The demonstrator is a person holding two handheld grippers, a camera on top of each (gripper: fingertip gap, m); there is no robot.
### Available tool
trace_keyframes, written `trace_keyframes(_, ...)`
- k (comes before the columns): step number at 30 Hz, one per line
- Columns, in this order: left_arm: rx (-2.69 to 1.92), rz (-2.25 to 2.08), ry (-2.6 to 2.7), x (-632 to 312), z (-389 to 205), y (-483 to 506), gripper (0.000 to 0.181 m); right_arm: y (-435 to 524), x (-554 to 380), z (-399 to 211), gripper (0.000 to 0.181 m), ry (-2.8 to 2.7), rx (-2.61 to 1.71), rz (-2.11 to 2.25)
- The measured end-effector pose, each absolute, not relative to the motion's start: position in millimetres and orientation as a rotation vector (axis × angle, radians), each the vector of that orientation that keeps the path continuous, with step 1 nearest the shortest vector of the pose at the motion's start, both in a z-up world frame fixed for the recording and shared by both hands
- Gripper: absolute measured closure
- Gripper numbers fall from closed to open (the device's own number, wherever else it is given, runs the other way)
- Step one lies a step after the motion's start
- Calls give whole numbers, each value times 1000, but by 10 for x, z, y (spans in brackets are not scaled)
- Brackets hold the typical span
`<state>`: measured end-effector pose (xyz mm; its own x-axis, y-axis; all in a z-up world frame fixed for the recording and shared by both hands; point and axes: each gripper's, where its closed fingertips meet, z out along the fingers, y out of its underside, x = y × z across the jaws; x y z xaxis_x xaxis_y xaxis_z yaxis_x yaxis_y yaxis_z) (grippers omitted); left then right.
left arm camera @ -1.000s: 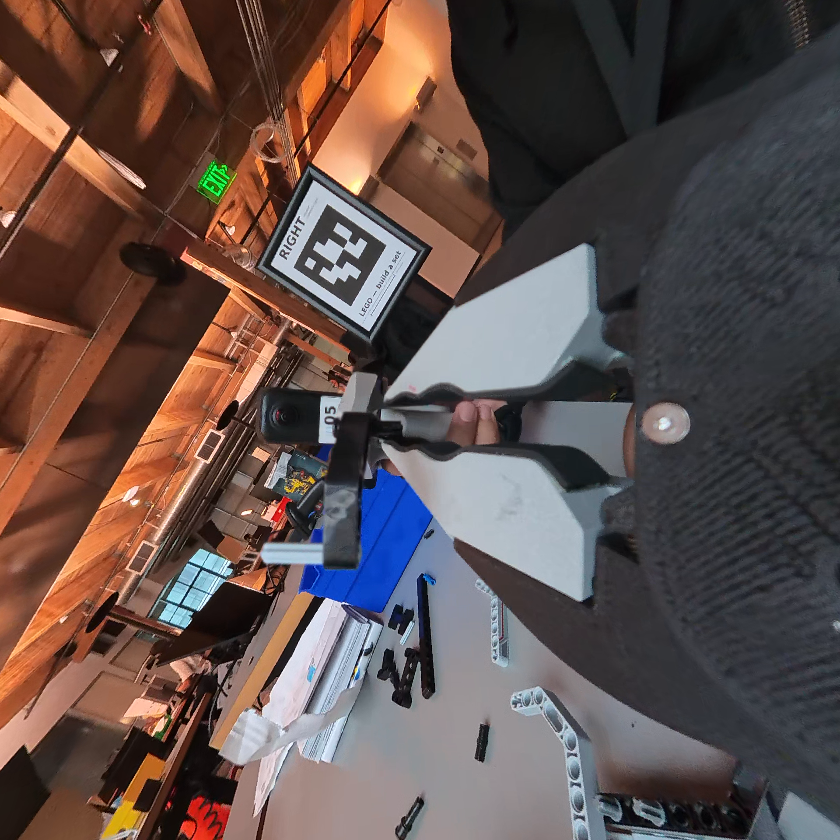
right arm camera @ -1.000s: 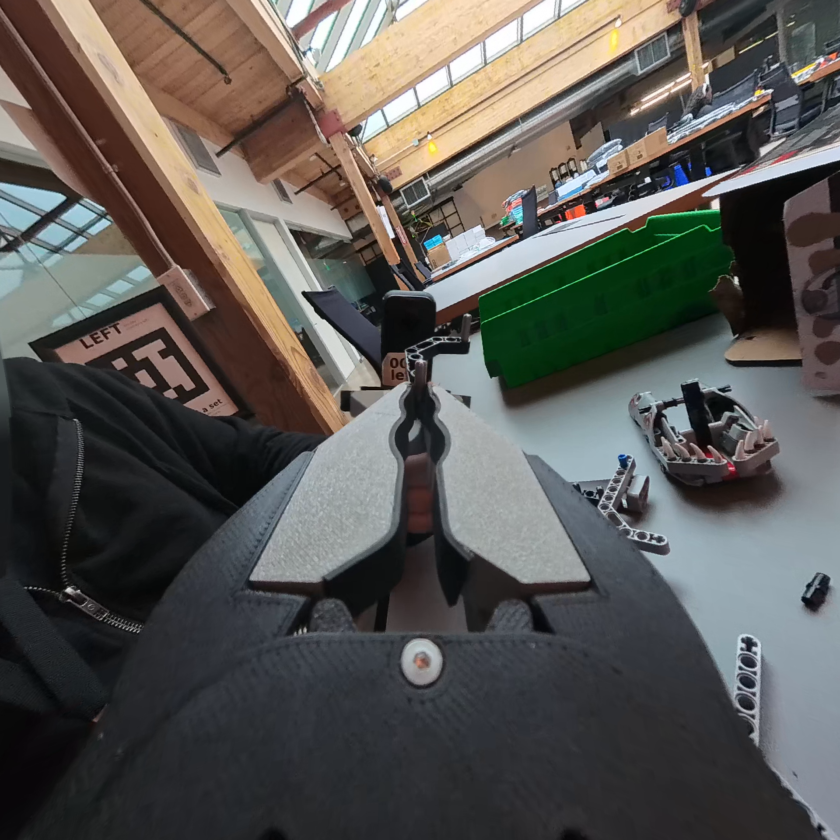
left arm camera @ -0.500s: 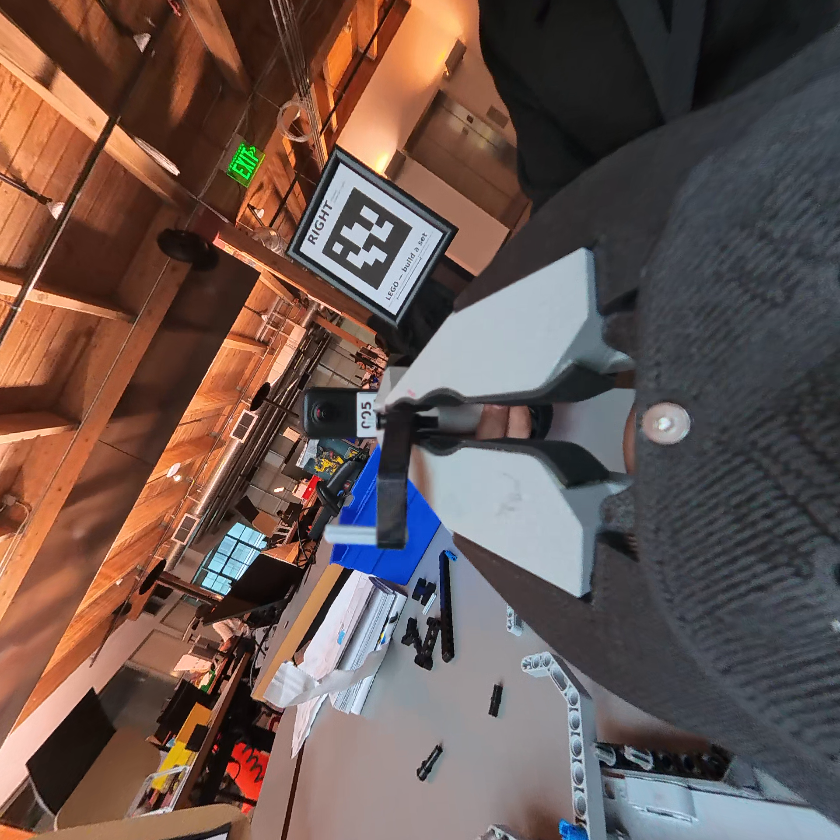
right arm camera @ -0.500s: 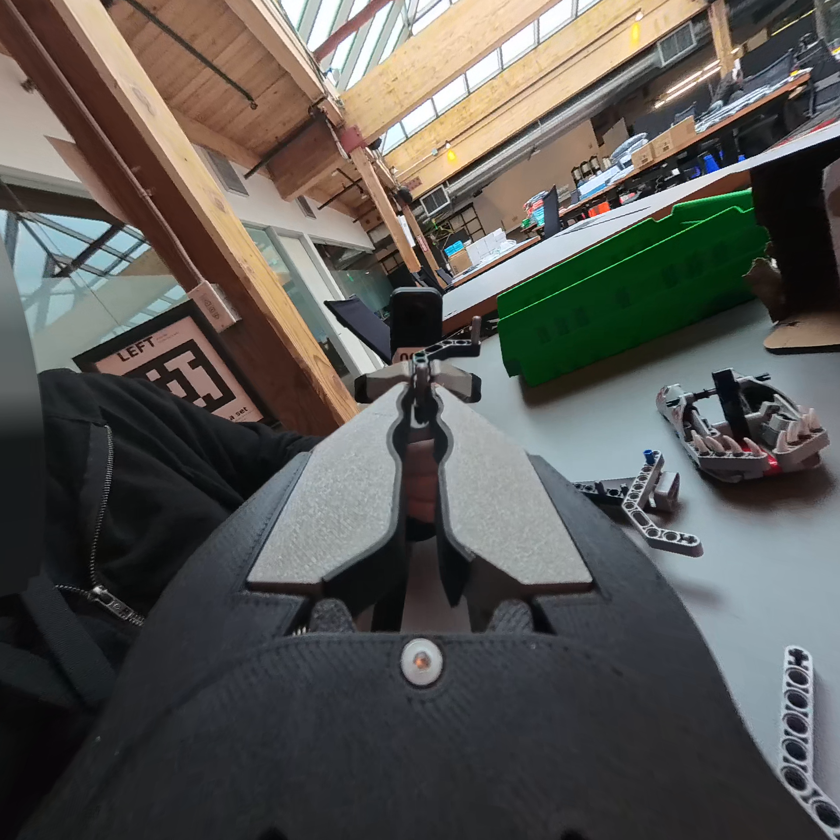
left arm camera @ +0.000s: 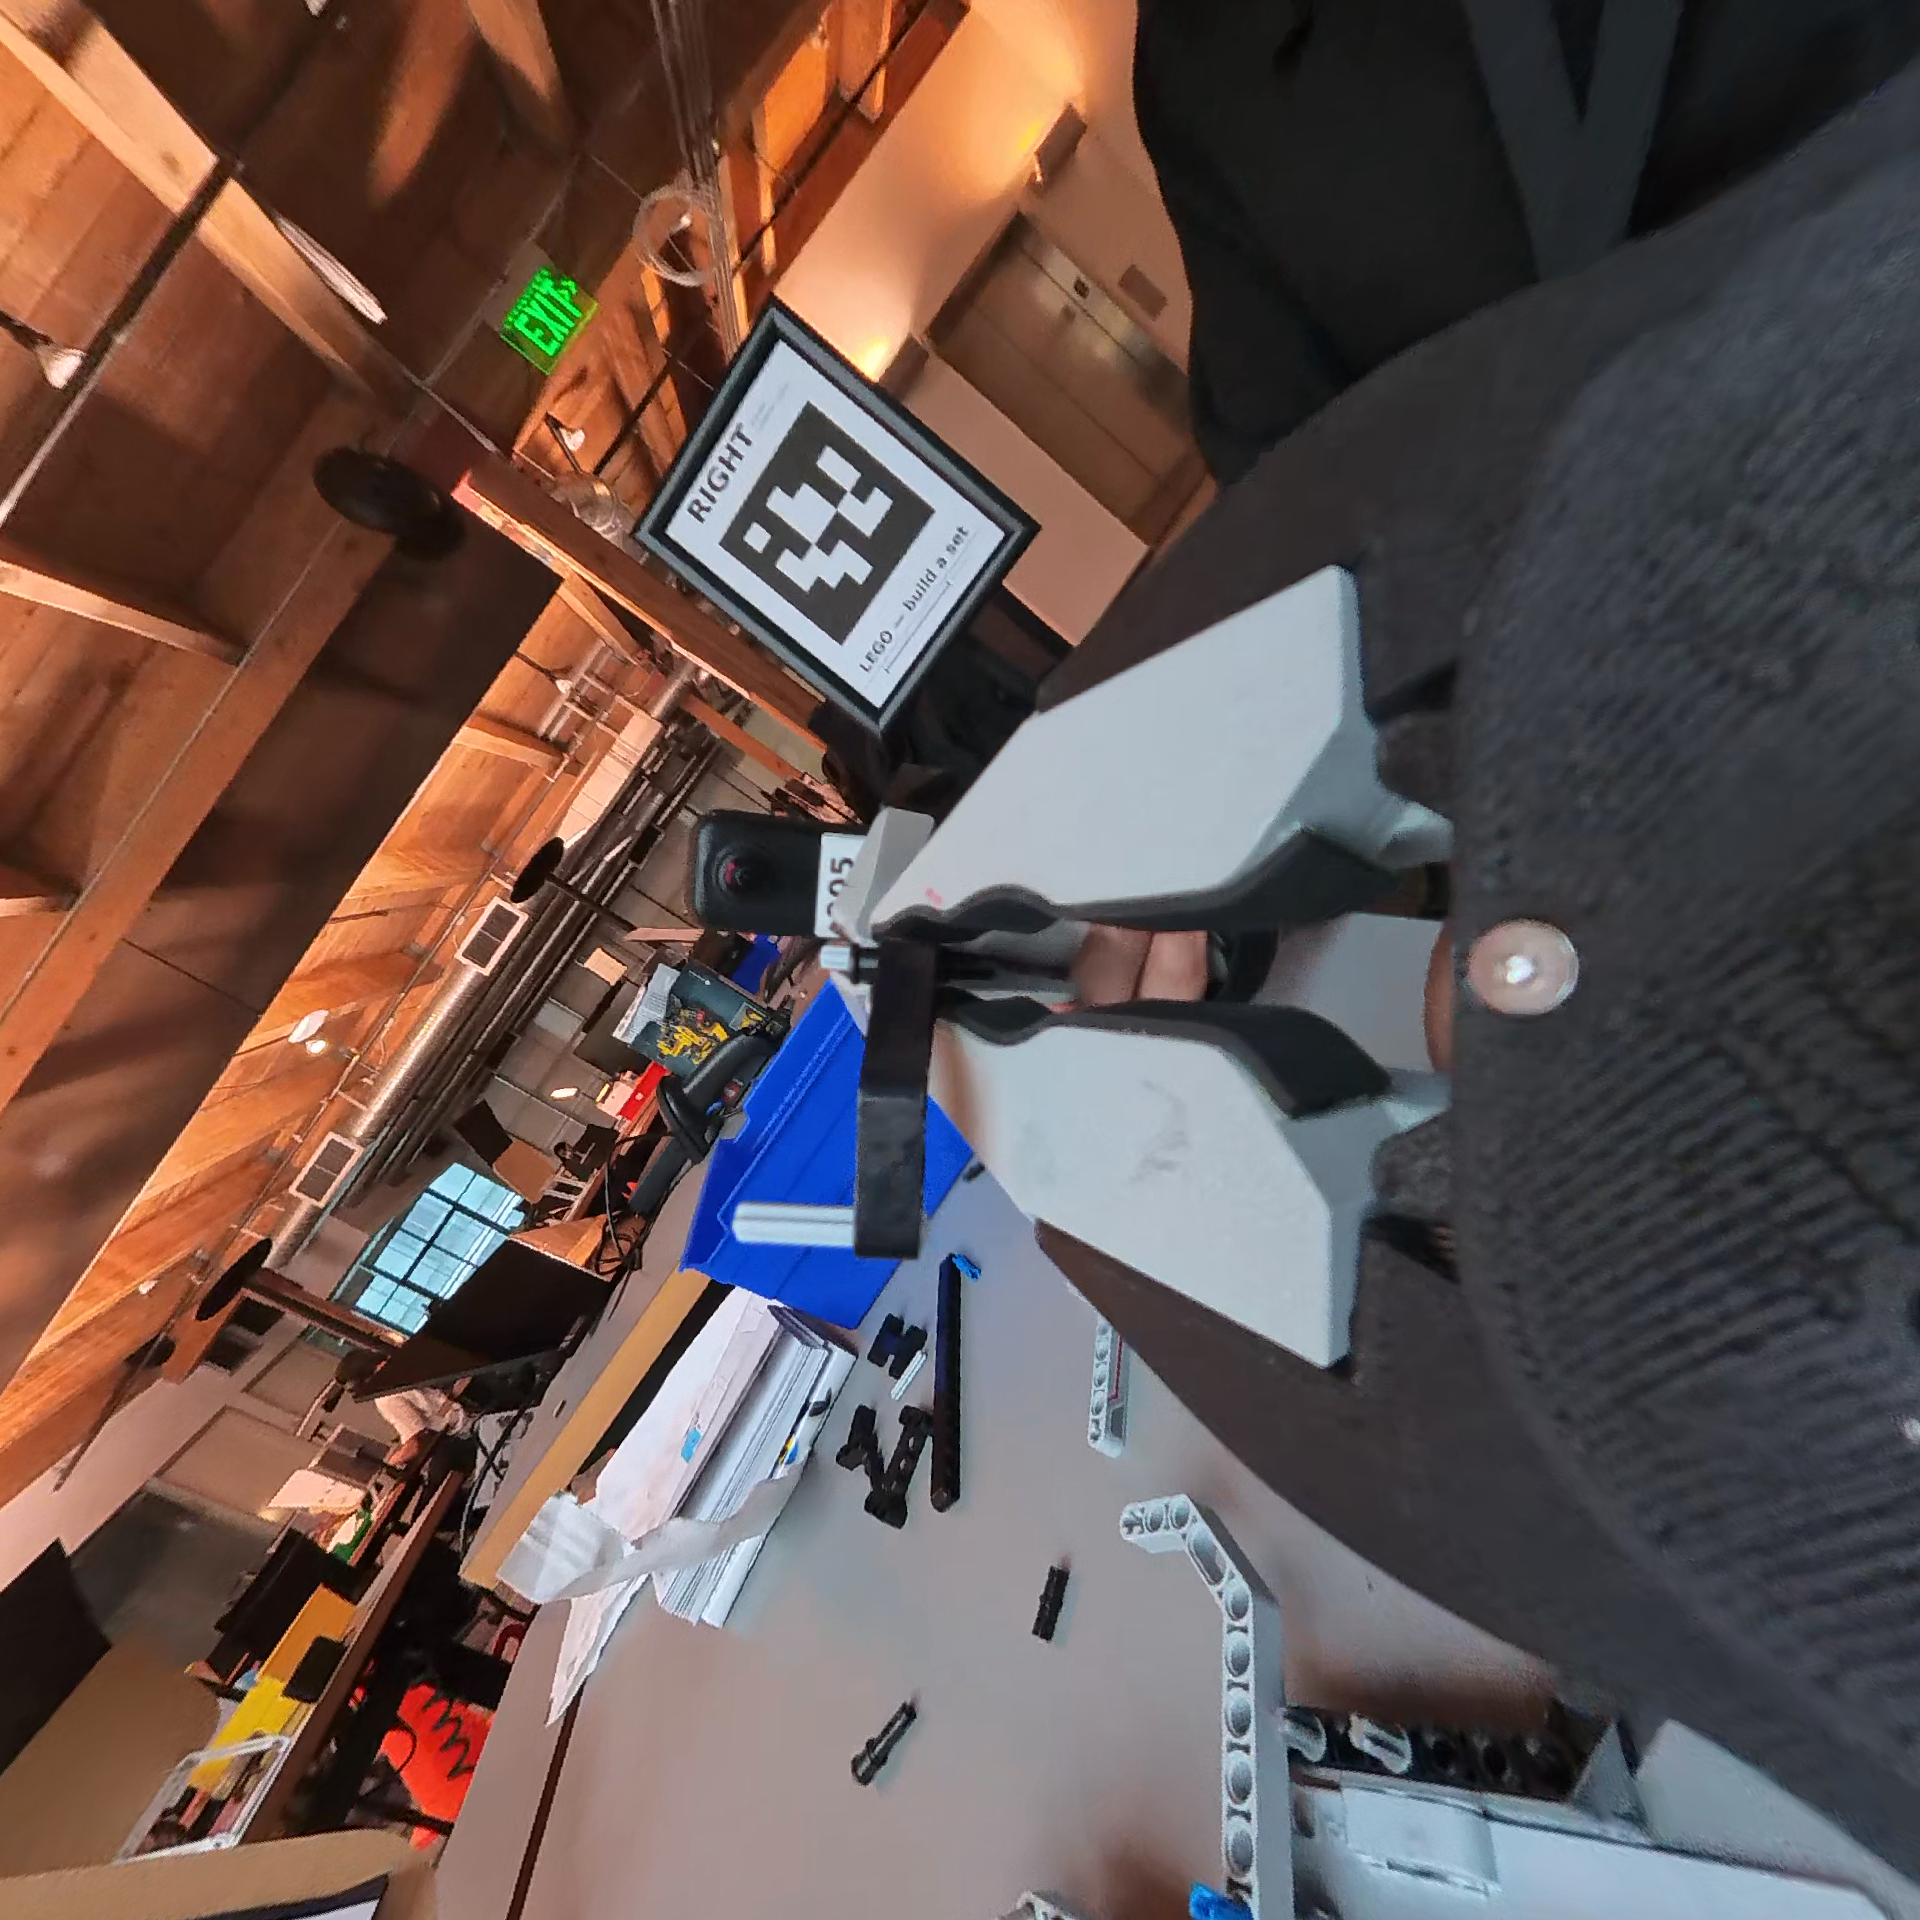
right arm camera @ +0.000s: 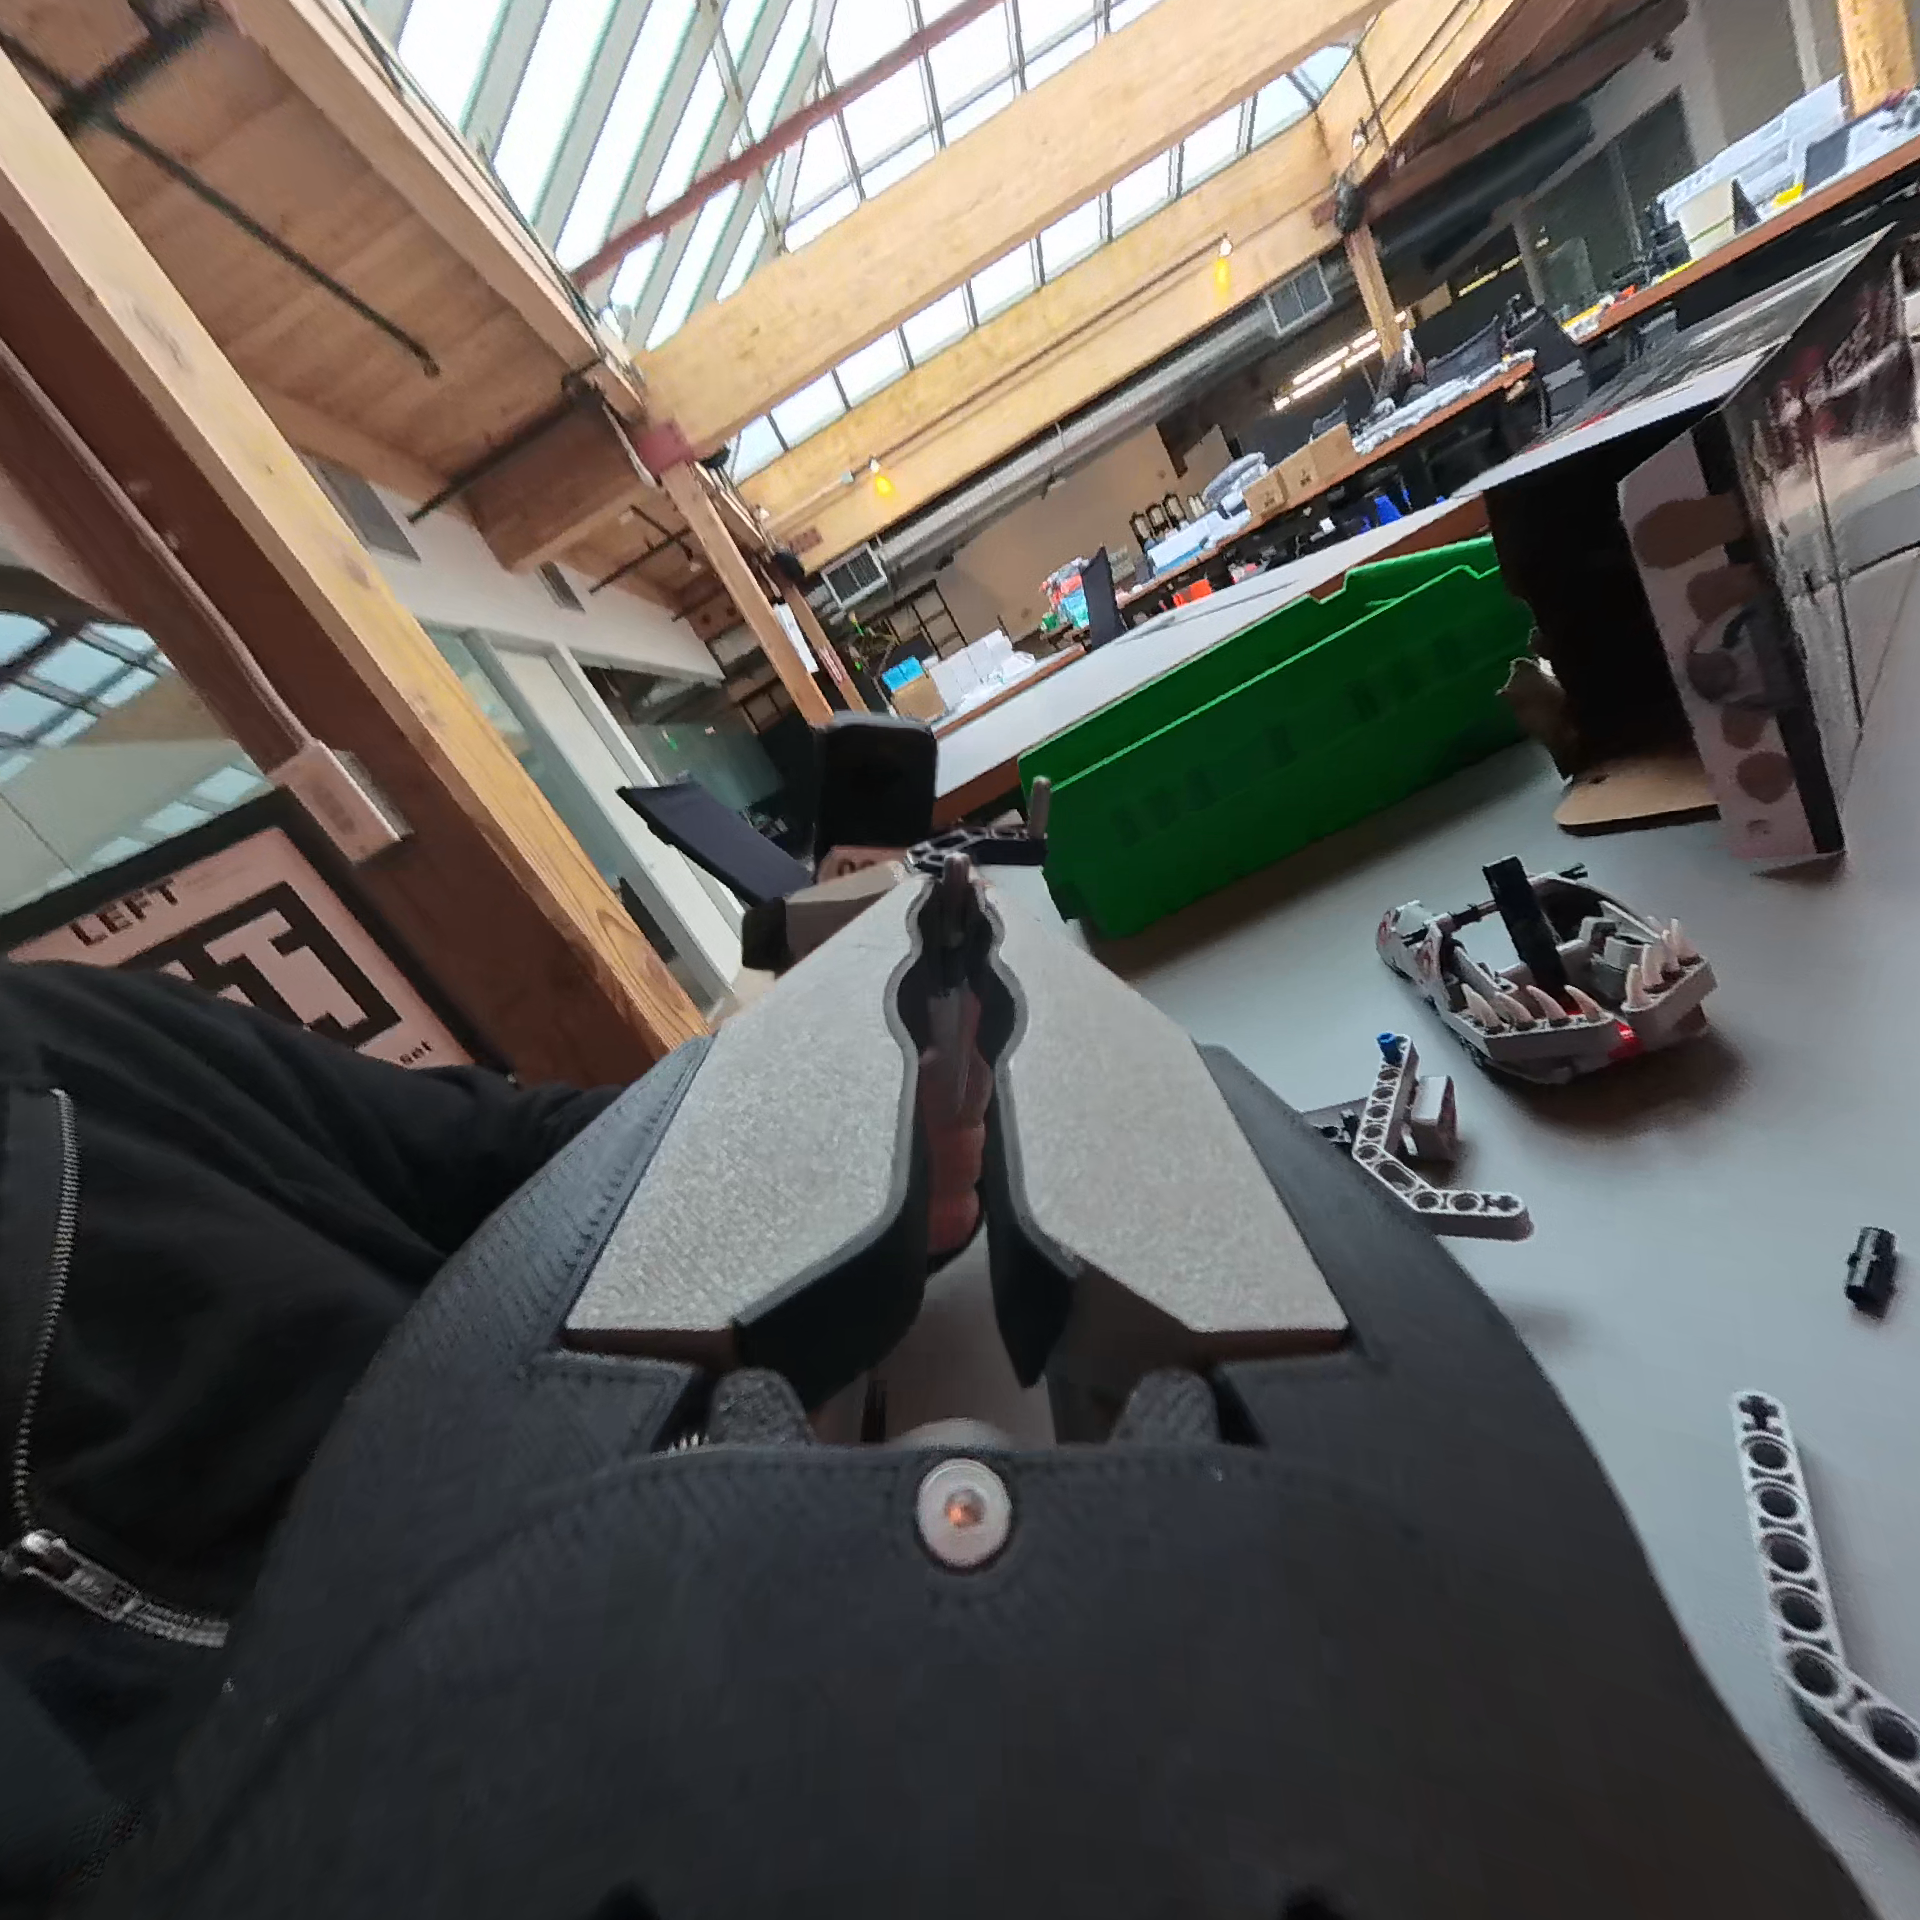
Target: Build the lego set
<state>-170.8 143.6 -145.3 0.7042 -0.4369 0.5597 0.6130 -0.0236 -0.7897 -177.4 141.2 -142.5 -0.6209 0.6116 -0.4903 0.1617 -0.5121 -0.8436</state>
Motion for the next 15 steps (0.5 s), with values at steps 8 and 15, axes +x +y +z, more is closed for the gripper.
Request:
trace_keyframes(8,-1410,-893,-121,-1551,-1516,1485,176,2227,-1521,-821,181,-1259,-1127,2131)
trace_keyframes(15,-1576,-731,-97,-1676,-1868,1578,176,1936,-1745,-1802,180,-1823,-1342,1642)
